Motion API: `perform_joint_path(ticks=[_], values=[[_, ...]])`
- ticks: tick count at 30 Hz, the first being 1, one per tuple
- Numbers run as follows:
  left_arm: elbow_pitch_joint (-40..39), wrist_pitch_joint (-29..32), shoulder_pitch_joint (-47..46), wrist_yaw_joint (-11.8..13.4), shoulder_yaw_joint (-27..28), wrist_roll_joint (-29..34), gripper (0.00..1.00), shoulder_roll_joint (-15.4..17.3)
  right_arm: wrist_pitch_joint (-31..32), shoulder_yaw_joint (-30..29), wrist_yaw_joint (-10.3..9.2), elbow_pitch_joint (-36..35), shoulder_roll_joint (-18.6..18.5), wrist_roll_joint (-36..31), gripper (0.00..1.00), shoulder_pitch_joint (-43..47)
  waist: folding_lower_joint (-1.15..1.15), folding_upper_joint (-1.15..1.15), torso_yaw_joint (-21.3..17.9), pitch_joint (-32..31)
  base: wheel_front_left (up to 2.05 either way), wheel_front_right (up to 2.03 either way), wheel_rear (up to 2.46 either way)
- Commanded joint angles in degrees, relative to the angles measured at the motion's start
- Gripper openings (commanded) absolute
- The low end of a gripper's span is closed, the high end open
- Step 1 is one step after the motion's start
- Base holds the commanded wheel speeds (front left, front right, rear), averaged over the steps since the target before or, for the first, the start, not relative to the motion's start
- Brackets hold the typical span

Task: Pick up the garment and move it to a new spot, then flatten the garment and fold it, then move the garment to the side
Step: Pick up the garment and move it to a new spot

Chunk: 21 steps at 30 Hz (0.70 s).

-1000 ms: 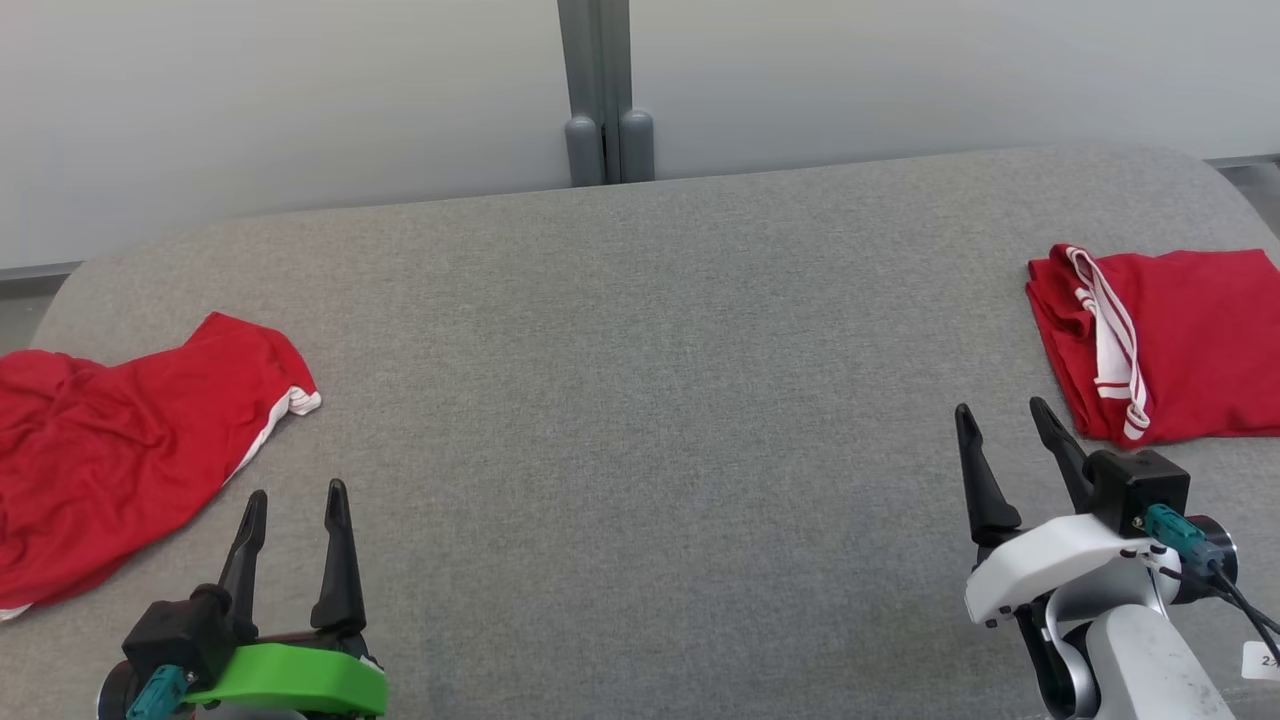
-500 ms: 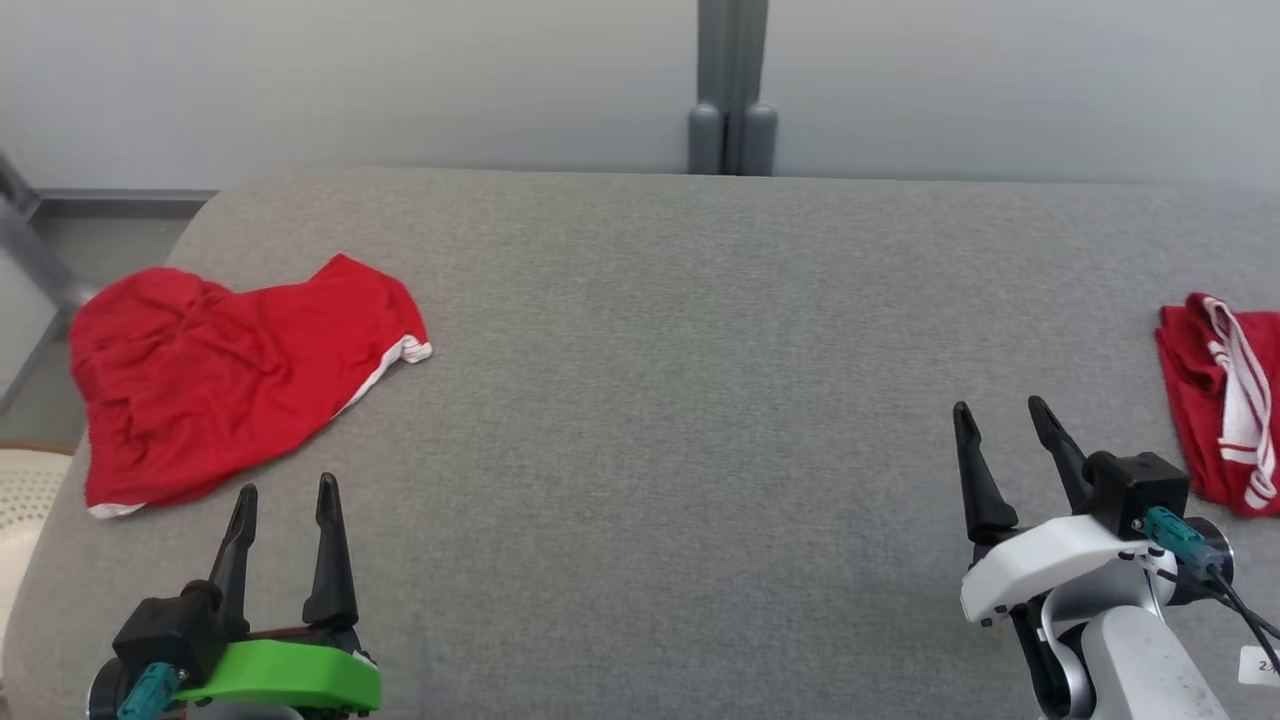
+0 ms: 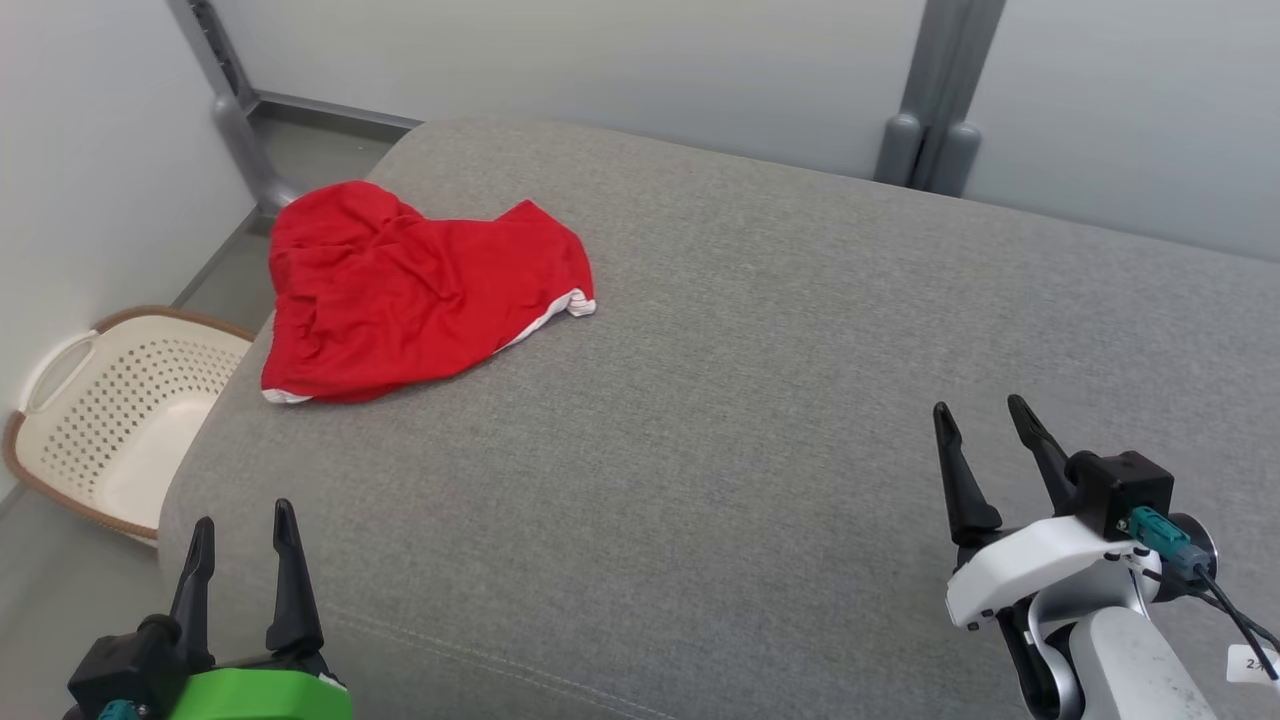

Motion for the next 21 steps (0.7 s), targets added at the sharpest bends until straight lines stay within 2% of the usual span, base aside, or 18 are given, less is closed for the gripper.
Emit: perform_joint_path(ticks=[1,10,17,21], values=[[-0.29,0.01,1.12,0.35,0.07,-0.13,1.00,0.13,0.01,-0.14,-0.07,-0.32,-0.18,-0.27,1.00,0.41,0.00,0.00,3.20,0.40,0.00,0.00,0.00],[-0.72,0.01,1.59,0.39,0.81,0.16,1.00,0.13,0.19,-0.13,-0.07,-0.44,0.05,-0.35,1.00,1.13,0.00,0.00,4.64,0.35,0.00,0.00,0.00],[1.78,0.01,-3.26,1.15,1.38,-0.06,1.00,0.12,0.55,0.76,-0.07,-2.15,-0.44,-0.66,1.00,0.10,0.00,0.00,3.21,3.22,0.00,0.00,0.00],[7.11,0.01,-9.34,1.69,1.00,-2.28,1.00,0.14,1.82,1.33,-0.07,-4.27,-1.36,-1.11,1.00,-0.85,0.00,0.00,1.52,6.66,0.00,0.00,0.00]])
